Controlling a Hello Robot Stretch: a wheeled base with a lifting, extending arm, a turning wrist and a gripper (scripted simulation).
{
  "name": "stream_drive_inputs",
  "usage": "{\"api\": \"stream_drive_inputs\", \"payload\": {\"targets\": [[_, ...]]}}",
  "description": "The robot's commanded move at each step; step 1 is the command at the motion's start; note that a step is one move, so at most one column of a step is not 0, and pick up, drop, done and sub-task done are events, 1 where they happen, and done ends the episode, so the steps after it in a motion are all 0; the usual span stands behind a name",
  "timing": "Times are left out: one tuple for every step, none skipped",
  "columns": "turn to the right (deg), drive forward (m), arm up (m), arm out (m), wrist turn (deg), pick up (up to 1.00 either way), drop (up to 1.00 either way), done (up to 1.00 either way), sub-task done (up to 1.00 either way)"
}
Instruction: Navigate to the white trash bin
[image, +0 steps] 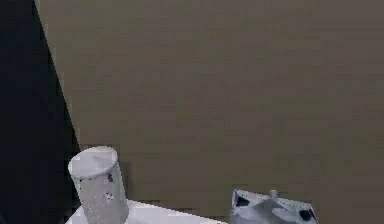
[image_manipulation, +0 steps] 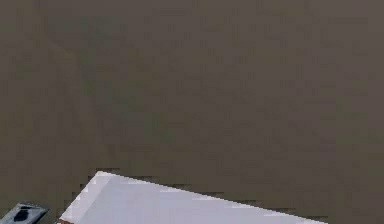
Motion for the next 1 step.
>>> {"api": "stream_drive_inputs", "payload": {"targets": [[0.0,0.30,0.00,0.00,0.0,0.00,0.00,0.00,0.00]]}}
